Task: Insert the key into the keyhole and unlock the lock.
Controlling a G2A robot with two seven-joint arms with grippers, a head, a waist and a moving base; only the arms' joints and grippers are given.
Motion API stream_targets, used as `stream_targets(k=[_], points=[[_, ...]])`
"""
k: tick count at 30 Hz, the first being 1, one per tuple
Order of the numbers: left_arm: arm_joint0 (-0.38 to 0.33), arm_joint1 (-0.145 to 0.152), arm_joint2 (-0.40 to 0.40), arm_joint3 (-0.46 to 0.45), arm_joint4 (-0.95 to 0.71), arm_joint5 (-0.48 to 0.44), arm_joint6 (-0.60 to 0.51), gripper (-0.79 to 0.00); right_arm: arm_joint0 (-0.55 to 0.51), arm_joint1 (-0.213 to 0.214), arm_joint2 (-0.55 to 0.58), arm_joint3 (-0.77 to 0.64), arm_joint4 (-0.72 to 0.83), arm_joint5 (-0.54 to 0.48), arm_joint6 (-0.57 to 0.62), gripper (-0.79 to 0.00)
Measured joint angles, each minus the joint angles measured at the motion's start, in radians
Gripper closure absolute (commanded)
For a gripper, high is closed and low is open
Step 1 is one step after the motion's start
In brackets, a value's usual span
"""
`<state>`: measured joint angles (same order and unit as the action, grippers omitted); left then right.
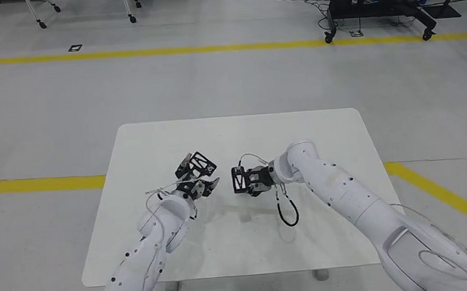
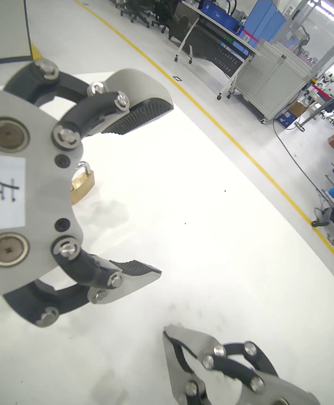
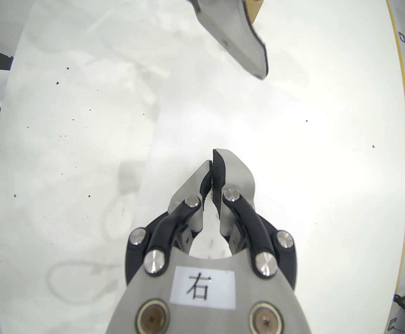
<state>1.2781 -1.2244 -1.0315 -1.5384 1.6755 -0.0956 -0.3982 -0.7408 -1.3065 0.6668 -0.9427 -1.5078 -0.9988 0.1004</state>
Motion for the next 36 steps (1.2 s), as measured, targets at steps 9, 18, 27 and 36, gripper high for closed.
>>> stream_targets(k=[9,18,27,36], points=[[-0.077,-0.038,0.089,0.141,0.05,0.095,-0.067,-0.785,0.0,0.0,0.0,0.0,0.0,0.0,0.0,0.0],[-0.078,-0.05,0.096,0.183,0.06,0.104,-0.055,-0.785,-0.034,0.011,0.021,-0.039,-0.007,0.053,-0.028,0.0],[-0.064,-0.052,0.061,0.172,0.035,0.098,-0.013,-0.785,-0.166,0.078,0.151,-0.162,-0.041,0.15,-0.199,0.0],[0.064,-0.028,-0.114,-0.085,-0.133,0.096,0.148,-0.785,-0.458,0.185,0.392,-0.464,-0.131,0.217,-0.492,0.0]])
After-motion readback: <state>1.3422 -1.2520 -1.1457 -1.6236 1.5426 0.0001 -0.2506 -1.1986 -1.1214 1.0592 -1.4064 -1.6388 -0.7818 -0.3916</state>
